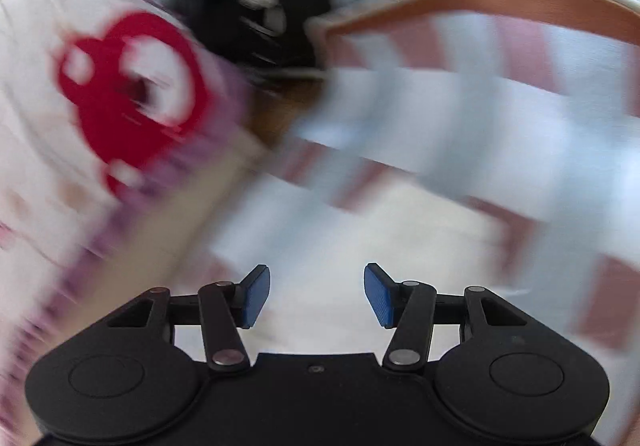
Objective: Fold clothes
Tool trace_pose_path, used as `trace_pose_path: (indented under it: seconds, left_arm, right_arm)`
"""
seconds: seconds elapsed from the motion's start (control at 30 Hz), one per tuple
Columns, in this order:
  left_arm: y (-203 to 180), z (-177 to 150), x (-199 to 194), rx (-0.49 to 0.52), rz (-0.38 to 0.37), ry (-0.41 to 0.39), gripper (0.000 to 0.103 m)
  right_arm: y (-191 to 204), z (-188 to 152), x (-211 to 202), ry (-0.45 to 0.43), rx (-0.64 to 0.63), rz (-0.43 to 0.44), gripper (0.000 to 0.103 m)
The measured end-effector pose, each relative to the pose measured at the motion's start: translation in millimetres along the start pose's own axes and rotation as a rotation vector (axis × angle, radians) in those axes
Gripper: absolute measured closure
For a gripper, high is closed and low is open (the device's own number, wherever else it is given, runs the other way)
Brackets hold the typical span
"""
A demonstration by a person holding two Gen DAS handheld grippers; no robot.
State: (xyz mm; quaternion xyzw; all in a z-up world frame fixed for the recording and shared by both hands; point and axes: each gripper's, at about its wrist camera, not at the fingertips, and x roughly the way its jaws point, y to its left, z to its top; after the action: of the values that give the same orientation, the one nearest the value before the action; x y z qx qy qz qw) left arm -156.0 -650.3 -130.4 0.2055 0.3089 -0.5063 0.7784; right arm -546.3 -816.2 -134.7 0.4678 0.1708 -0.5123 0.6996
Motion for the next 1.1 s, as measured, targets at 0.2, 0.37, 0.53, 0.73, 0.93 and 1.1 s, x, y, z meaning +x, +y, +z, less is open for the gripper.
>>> trace_pose_path:
  seconds: [0.2,0.37,0.53,0.73,0.93,1.1]
  left_arm:
    - [-19.3,-17.7,11.2,0.014,-0.053,0.074,0.085]
    - [-21.3,-25.8,12.6,0.023,-0.062,0.111,0.085]
    - [-11.4,-28.4,7.2,0.029,-0.041,0.128,0.085]
    - [-4.3,-38.2,5.5,0.009,-0.02,0.143,0.085]
    - [-4.5,-49.2,8.4,0.001,-0.003,0.17,0.079]
    - [11.0,-46.9,5.0,-0.01,0.148,0.181,0.057]
  right_arm:
    - [-54.1,-39.5,7.0,-0.115,-0.036,-0.05,0.042]
    - [-66.4,-44.2,32.5,-0.249,0.045,0.094,0.031]
    - [-37.9,-28.8,57.3,-0.253,-0.061,0.077,0.091]
    - [-1.0,-12.3,-4.0,-0.584,-0.381,-0.108,0.094]
    - [-46.4,-10.4,25.9,-0.383,-0.307,-0.269,0.091]
    - [-69.0,-16.6,35.3,-0.248,-0.16,-0.394,0.042]
